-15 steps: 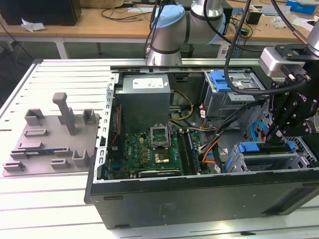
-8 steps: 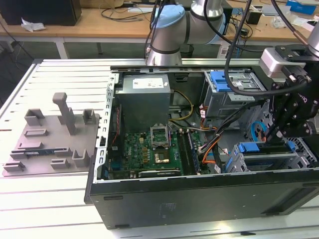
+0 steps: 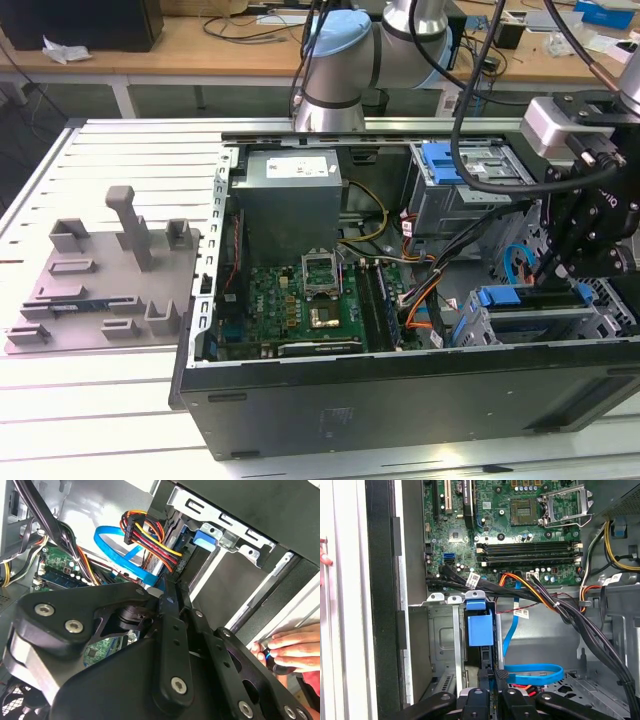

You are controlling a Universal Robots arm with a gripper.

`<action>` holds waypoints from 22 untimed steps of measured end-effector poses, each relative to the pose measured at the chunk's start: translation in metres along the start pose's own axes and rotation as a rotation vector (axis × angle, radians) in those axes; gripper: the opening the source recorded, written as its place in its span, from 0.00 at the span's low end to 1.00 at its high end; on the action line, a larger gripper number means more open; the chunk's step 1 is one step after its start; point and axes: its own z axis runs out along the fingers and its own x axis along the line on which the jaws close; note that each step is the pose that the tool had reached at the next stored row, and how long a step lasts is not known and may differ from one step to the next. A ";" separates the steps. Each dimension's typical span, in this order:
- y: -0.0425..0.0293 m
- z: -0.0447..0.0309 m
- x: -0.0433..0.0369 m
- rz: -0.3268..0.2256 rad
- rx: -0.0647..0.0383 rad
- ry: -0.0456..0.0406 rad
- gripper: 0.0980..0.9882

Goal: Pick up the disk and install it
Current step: 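Insert the second disk wire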

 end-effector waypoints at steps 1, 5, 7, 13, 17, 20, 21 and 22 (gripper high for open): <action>0.0000 0.0001 0.0000 0.000 0.000 -0.0001 0.07; 0.0000 0.0008 -0.0001 0.000 0.000 -0.0002 0.07; 0.0000 0.0014 -0.0001 0.000 0.000 -0.0001 0.07; 0.0003 0.0033 -0.0032 -0.005 0.000 0.0005 0.07; 0.0011 0.0034 -0.0073 -0.036 0.001 0.0032 0.07; 0.0015 0.0032 -0.0075 -0.057 0.001 0.0050 0.07; 0.0020 0.0032 -0.0075 -0.063 0.001 0.0053 0.07; 0.0024 0.0031 -0.0075 -0.068 0.002 0.0057 0.07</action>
